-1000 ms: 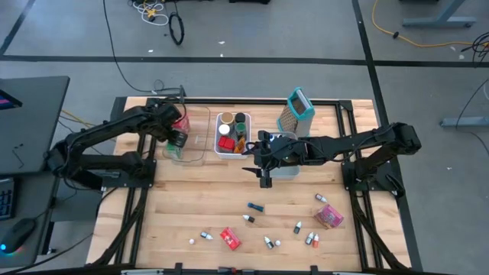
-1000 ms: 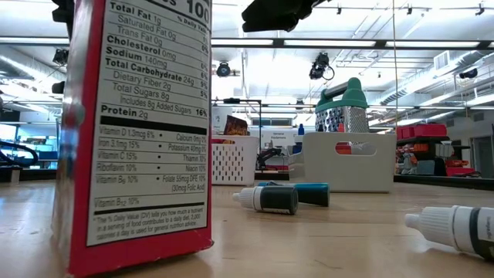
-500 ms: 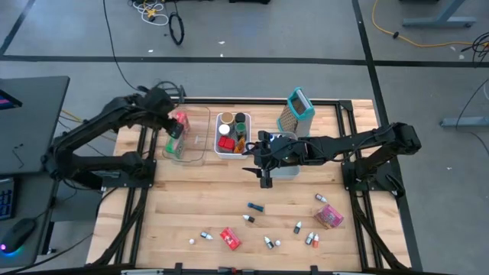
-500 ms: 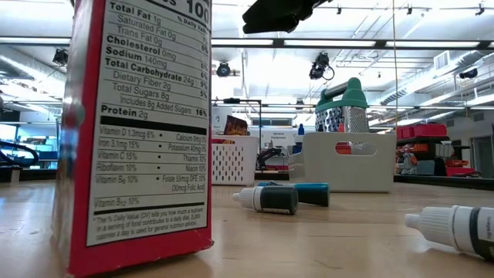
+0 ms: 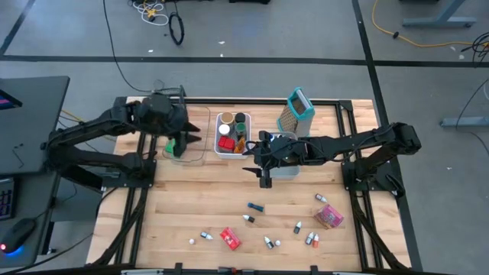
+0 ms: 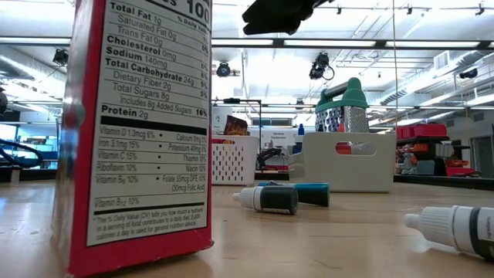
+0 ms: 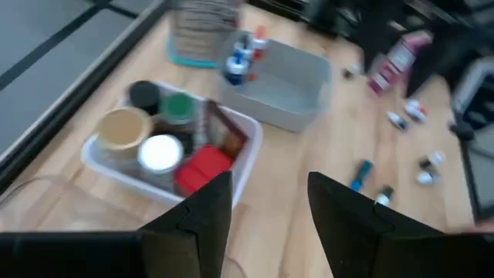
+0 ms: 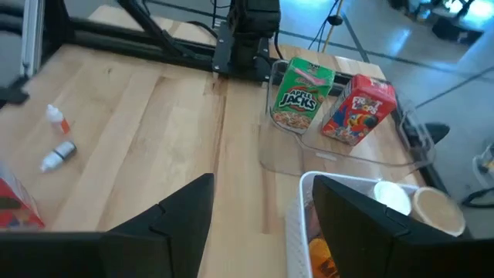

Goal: Pick & Place Kitchen Items
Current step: Put the red cereal box into the transparent bin

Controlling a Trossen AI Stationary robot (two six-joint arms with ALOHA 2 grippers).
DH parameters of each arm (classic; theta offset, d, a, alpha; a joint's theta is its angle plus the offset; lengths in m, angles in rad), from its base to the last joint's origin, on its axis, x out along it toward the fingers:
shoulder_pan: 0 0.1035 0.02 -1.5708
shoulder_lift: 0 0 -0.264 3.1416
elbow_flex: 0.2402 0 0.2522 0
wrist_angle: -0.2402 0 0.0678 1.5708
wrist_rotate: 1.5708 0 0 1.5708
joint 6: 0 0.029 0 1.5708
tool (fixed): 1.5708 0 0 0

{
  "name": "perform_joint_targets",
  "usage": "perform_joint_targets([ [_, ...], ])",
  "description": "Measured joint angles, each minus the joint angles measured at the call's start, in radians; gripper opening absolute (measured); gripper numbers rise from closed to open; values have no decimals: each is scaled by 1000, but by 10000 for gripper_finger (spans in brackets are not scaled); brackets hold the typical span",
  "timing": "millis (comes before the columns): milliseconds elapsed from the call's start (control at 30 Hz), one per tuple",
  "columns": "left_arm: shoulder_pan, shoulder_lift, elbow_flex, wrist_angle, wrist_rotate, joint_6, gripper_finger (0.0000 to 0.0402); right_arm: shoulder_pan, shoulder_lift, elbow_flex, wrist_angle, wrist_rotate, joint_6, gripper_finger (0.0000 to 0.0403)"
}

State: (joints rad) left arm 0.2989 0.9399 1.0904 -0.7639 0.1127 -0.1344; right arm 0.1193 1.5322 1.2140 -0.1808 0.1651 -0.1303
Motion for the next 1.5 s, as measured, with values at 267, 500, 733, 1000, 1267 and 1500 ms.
perform_joint_targets([
  [267,-180,43,-1,86,-1,63,180,0,0,0,-46,0,104,233],
  [500,-293,127,0,162,0,64,180,5,-3,0,-120,1,200,233],
  [733,-403,284,1,289,16,160,172,53,-3,0,-207,2,271,233],
  [1000,-535,480,0,451,147,244,134,153,-10,0,-316,143,389,233],
  [1267,-634,617,0,579,162,239,107,278,-11,0,-419,246,506,233],
  [1500,-686,706,1,672,174,243,105,324,-10,0,-390,246,488,233],
])
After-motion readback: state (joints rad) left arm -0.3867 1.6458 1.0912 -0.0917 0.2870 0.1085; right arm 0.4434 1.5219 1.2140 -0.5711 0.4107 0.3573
